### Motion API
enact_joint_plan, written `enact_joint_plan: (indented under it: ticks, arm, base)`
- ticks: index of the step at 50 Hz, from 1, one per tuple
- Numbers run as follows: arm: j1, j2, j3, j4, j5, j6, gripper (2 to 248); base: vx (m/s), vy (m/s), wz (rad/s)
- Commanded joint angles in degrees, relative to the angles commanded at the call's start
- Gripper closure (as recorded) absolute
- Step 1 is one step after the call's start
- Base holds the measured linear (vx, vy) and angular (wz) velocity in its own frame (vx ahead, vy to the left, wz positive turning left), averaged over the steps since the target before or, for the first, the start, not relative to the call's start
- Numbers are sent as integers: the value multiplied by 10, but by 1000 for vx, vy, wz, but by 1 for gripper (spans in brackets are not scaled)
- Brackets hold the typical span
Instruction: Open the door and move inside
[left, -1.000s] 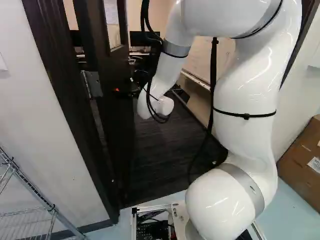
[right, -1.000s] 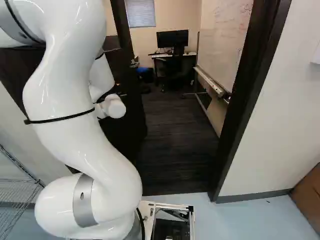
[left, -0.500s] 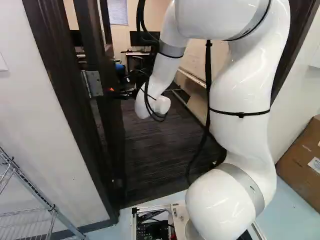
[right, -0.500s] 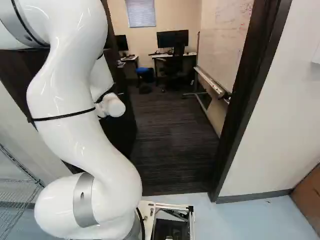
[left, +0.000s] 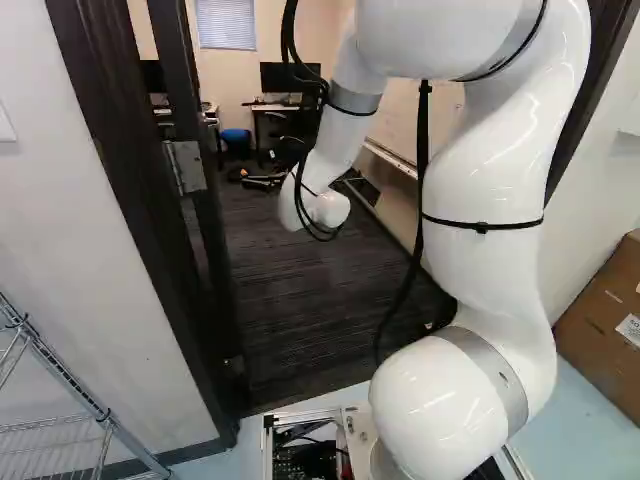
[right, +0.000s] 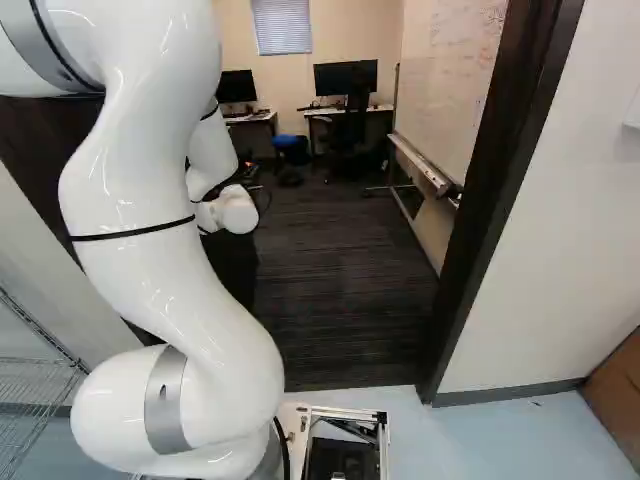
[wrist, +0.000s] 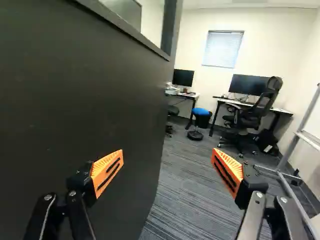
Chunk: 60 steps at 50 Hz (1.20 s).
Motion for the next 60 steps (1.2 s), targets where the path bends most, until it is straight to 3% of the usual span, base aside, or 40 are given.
enact_joint_plan:
  ticks: [20,36,60]
  arm:
    - [-35,0,0,15,-1,0,3]
    - [-59,26,31,15,-1,0,3]
    - [-64,42,47,21,-10,0,3]
  base:
    - [0,0,0]
    - [0,0,0]
    - [0,0,0]
